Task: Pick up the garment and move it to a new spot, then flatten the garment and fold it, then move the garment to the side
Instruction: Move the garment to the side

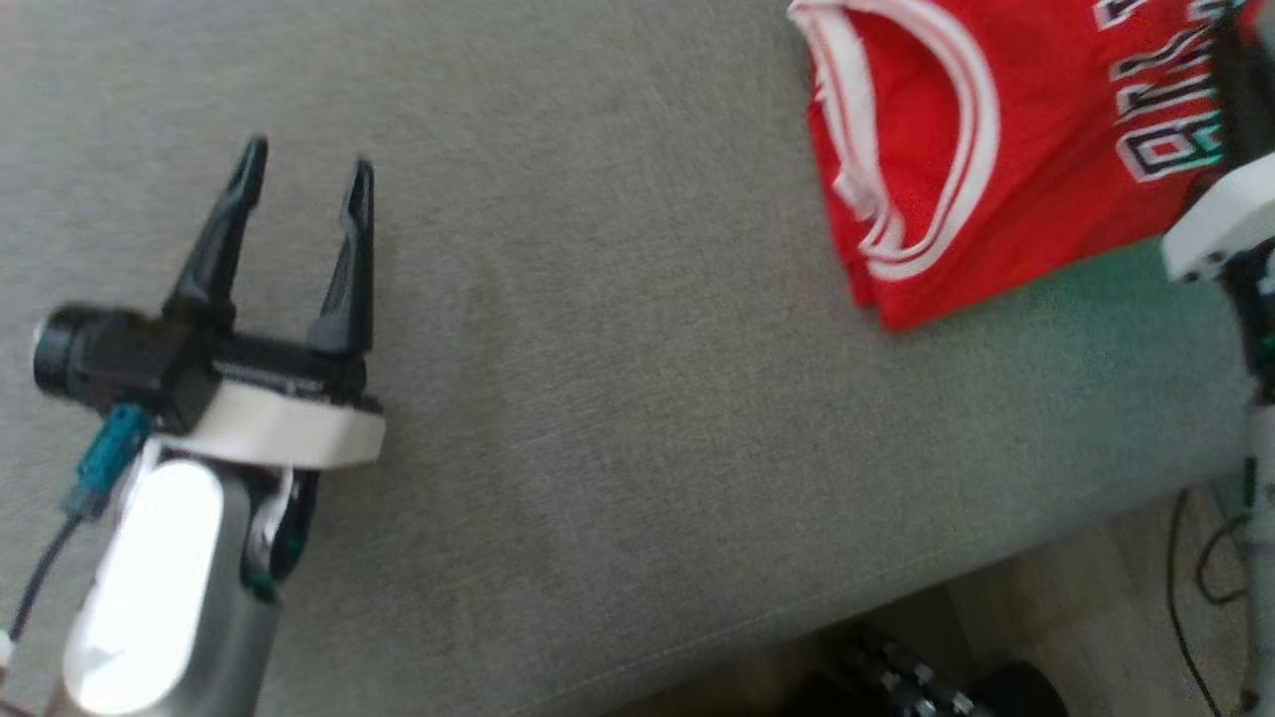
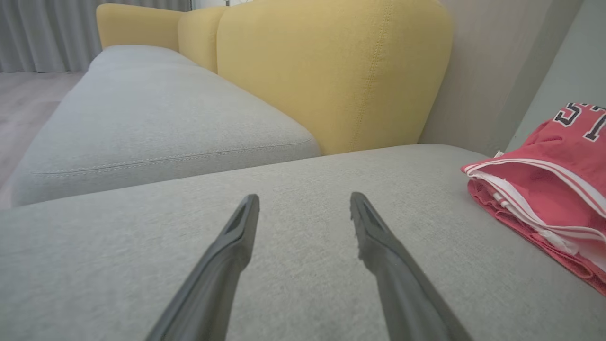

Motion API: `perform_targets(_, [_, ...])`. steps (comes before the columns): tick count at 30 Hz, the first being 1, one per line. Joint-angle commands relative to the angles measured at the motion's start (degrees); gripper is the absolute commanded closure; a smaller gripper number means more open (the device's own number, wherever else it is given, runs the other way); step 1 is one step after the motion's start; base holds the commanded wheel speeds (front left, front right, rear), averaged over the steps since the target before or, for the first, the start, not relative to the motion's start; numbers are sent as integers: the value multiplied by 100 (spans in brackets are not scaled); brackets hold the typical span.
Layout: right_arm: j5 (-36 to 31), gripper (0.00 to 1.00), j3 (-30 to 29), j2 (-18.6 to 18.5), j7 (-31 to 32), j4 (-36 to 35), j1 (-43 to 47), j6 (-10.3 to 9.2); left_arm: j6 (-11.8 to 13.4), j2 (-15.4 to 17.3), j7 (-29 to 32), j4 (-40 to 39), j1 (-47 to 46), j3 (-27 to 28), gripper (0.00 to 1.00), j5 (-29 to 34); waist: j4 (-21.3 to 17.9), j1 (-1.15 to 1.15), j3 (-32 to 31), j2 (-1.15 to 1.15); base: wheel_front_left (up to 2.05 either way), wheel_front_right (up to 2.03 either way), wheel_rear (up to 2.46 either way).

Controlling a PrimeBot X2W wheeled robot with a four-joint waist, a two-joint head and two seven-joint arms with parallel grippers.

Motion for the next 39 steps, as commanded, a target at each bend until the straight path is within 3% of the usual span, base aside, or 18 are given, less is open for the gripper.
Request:
perform_targets(1, [69, 100, -79, -133, 52, -289, -221, 39, -45, 155, 22, -235, -308, 149, 0, 68, -225, 0, 324, 0, 0, 0, 0])
perform_targets(7, [94, 100, -431, -159, 154, -330, -390, 39, -138, 172, 64, -282, -690, 8, 0, 145, -167, 0, 610, 0, 0, 0, 0])
perform_targets(18, [-294, 100, -1059, 187, 138, -350, -513, 39, -162, 184, 33, -177, -761, -45, 0, 100, 130, 0, 863, 0, 0, 0, 0])
perform_targets(19, [-359, 71, -1098, 226, 132, -345, -514, 39, -163, 182, 26, -160, -753, -48, 0, 92, 165, 0, 853, 0, 0, 0, 0])
perform_targets(20, [-387, 52, -1135, 288, 135, -344, -510, 39, -162, 177, 18, -140, -744, -51, 0, 83, 196, 0, 831, 0, 0, 0, 0])
perform_targets(21, [-439, 16, -1164, 359, 152, -365, -485, 39, -156, 172, 10, -123, -733, -47, 0, 72, 218, 0, 802, 0, 0, 0, 0])
perform_targets(22, [-503, 0, -1200, 423, 181, -396, -446, 39, -151, 164, 2, -101, -724, -45, 0, 63, 245, 0, 764, 0, 0, 0, 0])
perform_targets(31, [-874, 0, -1224, 789, 143, -1249, 325, 39, -62, 40, -58, 123, -422, -8, 0, -57, 379, 0, 71, 0, 0, 0, 0])
perform_targets(39, [-682, 0, -553, 1009, -529, -2037, 1446, 39, 92, -142, -79, 319, 108, 49, 0, -192, 670, 0, -735, 0, 0, 0, 0])
